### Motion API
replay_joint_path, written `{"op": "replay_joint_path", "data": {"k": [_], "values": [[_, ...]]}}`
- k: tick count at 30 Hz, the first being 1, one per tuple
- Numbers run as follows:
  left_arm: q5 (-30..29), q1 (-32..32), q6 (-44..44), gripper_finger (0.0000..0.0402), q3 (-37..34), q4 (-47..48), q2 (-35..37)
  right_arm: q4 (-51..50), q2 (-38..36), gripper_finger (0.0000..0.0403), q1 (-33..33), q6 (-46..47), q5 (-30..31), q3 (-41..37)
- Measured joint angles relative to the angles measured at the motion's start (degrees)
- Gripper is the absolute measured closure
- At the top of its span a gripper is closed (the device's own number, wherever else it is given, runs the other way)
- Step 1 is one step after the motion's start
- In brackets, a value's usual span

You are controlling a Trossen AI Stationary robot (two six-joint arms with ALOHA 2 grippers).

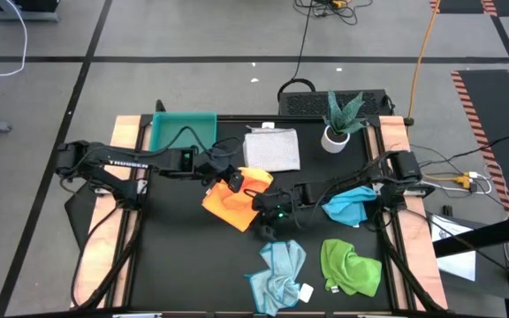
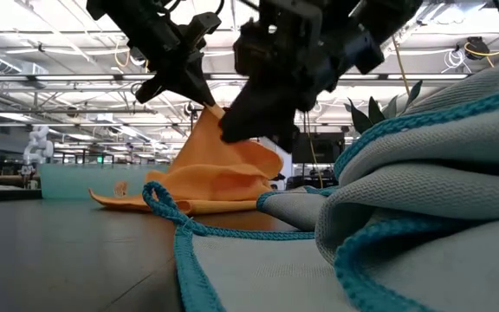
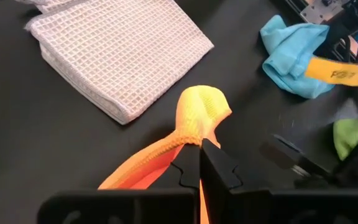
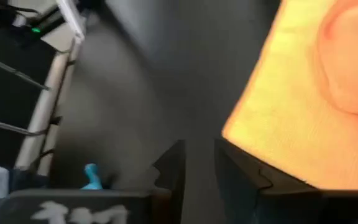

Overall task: Fold microfiber towels
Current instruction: Fold the orange microfiber towel

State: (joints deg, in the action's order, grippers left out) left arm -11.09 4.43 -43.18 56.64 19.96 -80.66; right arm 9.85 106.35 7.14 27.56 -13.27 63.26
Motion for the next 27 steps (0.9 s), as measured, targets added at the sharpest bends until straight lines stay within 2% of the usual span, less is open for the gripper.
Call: {"op": "replay_joint_path", "data": {"k": [10,17,27], "values": [[1.53,0.0,1.27,0.0401,0.0,0.02,0.0,1.63,5.09,0.0316,-0.09,-1.24,15.85,-0.04],[3.19,-0.04,1.54,0.0401,0.0,0.54,0.0,9.72,8.92,0.0316,-1.31,0.26,16.16,-0.04],[3.65,0.0,2.1,0.0401,0.0,0.75,-0.02,7.16,8.87,0.0316,-3.68,-2.07,17.72,-0.04]]}}
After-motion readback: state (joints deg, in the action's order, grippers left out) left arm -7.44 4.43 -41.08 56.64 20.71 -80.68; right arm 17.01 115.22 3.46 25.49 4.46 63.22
